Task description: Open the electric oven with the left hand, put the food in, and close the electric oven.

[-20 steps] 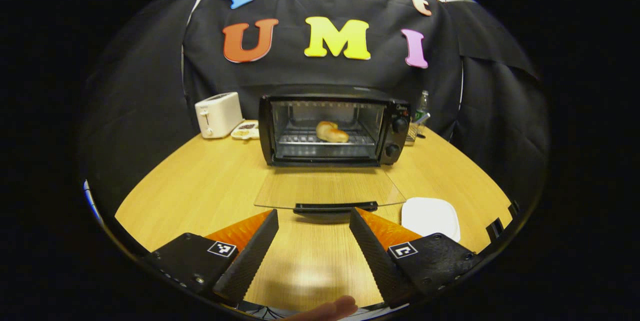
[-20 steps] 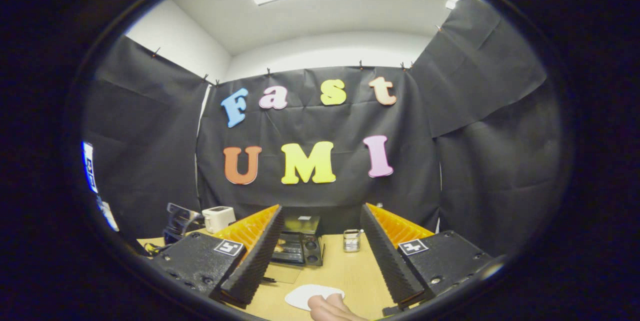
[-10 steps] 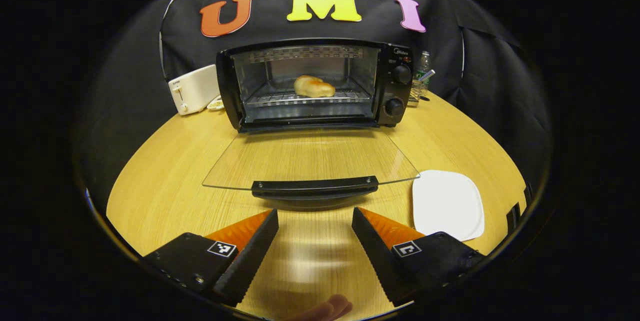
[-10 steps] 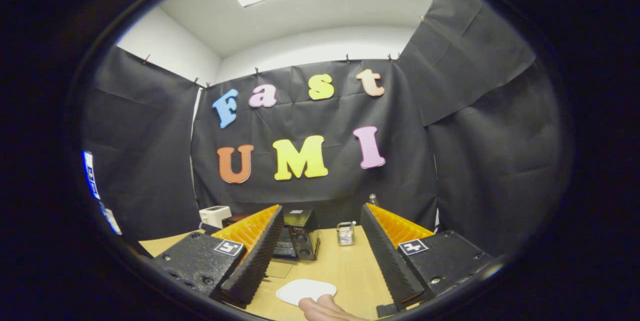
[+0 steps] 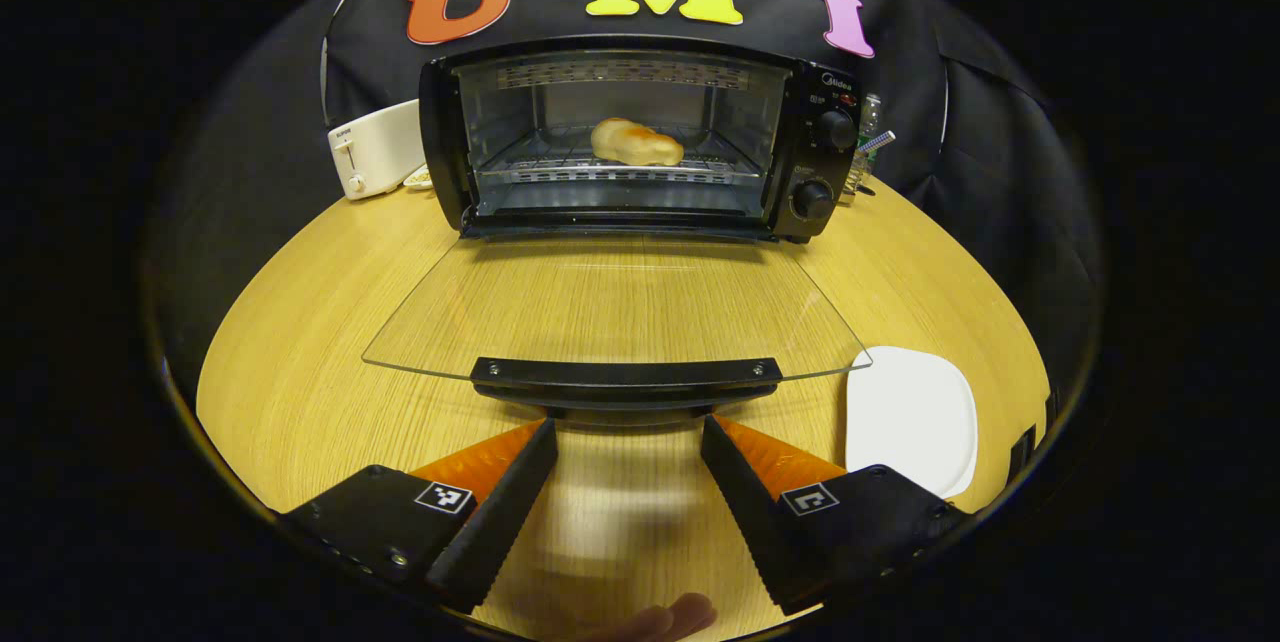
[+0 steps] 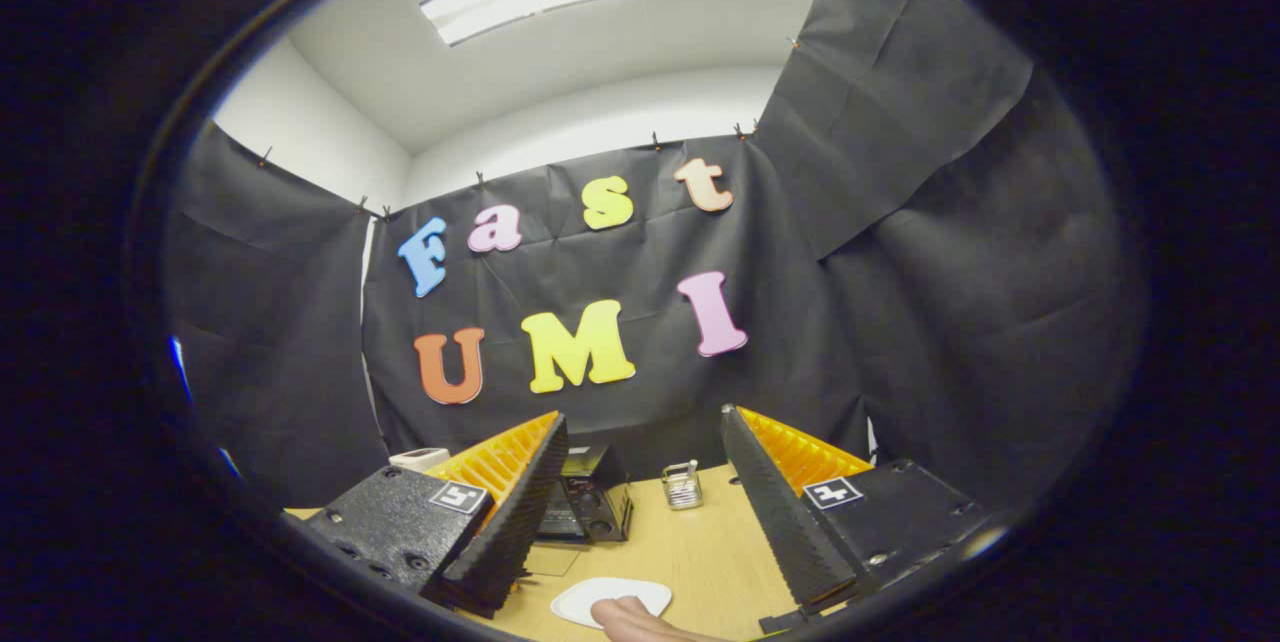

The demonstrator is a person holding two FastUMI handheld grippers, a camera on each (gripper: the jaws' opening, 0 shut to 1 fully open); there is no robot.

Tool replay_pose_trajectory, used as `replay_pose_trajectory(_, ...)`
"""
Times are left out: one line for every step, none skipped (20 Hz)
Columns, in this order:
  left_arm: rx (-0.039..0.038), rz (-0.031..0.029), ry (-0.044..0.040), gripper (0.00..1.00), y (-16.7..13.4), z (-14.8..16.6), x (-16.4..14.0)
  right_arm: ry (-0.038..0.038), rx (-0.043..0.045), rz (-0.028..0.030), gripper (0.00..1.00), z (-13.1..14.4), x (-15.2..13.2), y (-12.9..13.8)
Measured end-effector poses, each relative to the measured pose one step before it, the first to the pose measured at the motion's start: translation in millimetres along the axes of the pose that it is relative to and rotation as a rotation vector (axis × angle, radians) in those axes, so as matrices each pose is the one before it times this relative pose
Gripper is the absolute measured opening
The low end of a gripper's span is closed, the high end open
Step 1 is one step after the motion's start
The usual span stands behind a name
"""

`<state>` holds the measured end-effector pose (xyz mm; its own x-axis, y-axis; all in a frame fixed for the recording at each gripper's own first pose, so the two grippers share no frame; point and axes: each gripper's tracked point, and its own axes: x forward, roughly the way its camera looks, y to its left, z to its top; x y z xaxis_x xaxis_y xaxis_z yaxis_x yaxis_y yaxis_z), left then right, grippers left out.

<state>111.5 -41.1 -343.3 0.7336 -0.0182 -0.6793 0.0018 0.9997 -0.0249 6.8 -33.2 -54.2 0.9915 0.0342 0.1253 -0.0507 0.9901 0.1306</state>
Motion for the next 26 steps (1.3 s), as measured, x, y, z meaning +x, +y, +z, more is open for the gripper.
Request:
replay_pose_trajectory(0.00547,0.00729,-0.00166,0.97,0.05,1.78,0.17,0.00258,-0.00181,-0.00721,0.98,-0.66,-1.76,-5.36)
replay_pose_trajectory(0.0025,0.00087,0.01287,1.0,-0.06,-1.05,1.1,-0.00142,0.00265,-0.00867,0.97,0.57,-1.1,-5.05)
replay_pose_trajectory(-0.00713,-0.0031,0.00405,1.0,-0.15,0.92,0.22,0.00674,0.00227,-0.01039,0.97,-1.24,-1.69,-4.88)
replay_pose_trajectory(-0.00825,-0.00215,0.00736,0.96,-0.43,-0.22,-0.26,0.00698,0.00042,-0.008,0.97,-1.44,-0.84,-4.31)
replay_pose_trajectory(-0.00348,0.0005,0.00155,1.0,-0.46,0.54,-0.4,0.00269,-0.00442,-0.00554,0.97,-0.68,0.65,-3.09)
replay_pose_trajectory(0.00037,0.0042,0.00121,0.96,0.08,0.57,-0.32,-0.00031,-0.00241,-0.00822,0.97,0.39,0.35,-3.06)
replay_pose_trajectory(0.00243,0.00401,-0.0035,0.96,-0.01,1.3,-1.47,-0.00311,0.0021,-0.00225,0.97,0.47,-0.47,-1.76)
replay_pose_trajectory(0.00191,0.00391,-0.00571,0.97,-0.3,1.4,-1.32,-0.00045,0.00361,0.00445,0.97,-0.33,0.04,1.15)
replay_pose_trajectory(0.00118,0.00164,-0.00401,0.97,-0.66,2.38,-1.67,0.00617,-0.00078,0.00625,0.97,-3.09,-1.01,1.26)
replay_pose_trajectory(-0.00091,0.00005,-0.00109,0.97,0.18,1.17,-1.16,0.00682,-0.00352,0.00637,0.97,-1.99,-0.42,0.95)
replay_pose_trajectory(-0.00506,-0.00016,0.00296,0.97,0.1,2.2,-0.54,0.00316,-0.00174,0.00402,0.97,-0.3,-0.83,-0.57)
replay_pose_trajectory(-0.00538,0.00182,0.0033,0.97,0.41,0.92,-0.48,-0.00064,-0.00025,0.00135,0.97,0.7,-0.35,-0.12)
replay_pose_trajectory(-0.00596,0.00407,-0.00037,0.97,0.61,2.13,-0.22,-0.00174,-0.00041,-0.00112,0.97,0.59,-0.12,-1.75)
replay_pose_trajectory(-0.01131,0.00448,-0.00384,1.0,1.01,3.12,-0.23,-0.00129,-0.00211,-0.00137,0.97,1.07,-0.4,-0.7)
replay_pose_trajectory(-0.00948,0.00628,-0.00791,0.97,1.05,3.56,-0.66,0.00033,-0.00313,-0.00045,0.97,-0.71,0.26,-0.65)
replay_pose_trajectory(-0.00441,0.00373,-0.00831,0.97,1.03,5.17,-1.09,-0.00043,-0.00185,0.00086,0.97,0.5,0.05,-0.16)
replay_pose_trajectory(-0.00377,0.00992,-0.00801,0.97,2.56,3.96,-0.61,0.00142,0.00059,0.00186,0.97,-0.02,0.13,0.67)
replay_pose_trajectory(-0.00017,0.01095,-0.00749,0.97,3.03,5.43,-0.52,0.00453,0.00122,0.00312,0.96,-0.95,-0.27,-0.17)
replay_pose_trajectory(-0.00049,0.00277,-0.00836,0.97,1.57,5.79,0.55,0.00404,0.00213,0.00256,0.96,-0.92,-0.14,-0.12)
replay_pose_trajectory(-0.00388,-0.00073,-0.00693,0.97,0.43,5.58,0.99,0.00259,0.00022,0.00102,0.96,-0.03,-0.15,0.11)
replay_pose_trajectory(-0.00343,-0.00196,-0.00481,0.97,0.35,5.6,0.81,0.00291,-0.0032,0.00138,0.96,-1.02,0.5,-0.25)
replay_pose_trajectory(-0.00305,0.00034,-0.00532,0.97,0.82,5.42,1.42,-0.00008,-0.00301,-0.00044,0.96,1.0,0.18,-0.16)
replay_pose_trajectory(0.00005,0.00046,-0.00261,0.97,0.72,5.48,0.5,-0.001,-0.00266,0.00052,0.96,0.52,0.09,0.05)
replay_pose_trajectory(0.00573,0.0084,-0.01012,0.97,2.2,7.22,0.09,-0.00224,0.00029,0.00021,0.96,0.61,-0.2,0.13)
replay_pose_trajectory(0.00406,0.00136,-0.0175,0.97,-0.72,9.24,-1.23,-0.00215,0.00159,0.00181,0.96,0.51,-0.47,0.69)
replay_pose_trajectory(0.01009,-0.00856,-0.02039,0.96,-3.3,10.29,-2.12,-0.0001,0.00176,0.00211,0.96,0.1,0.13,0.22)
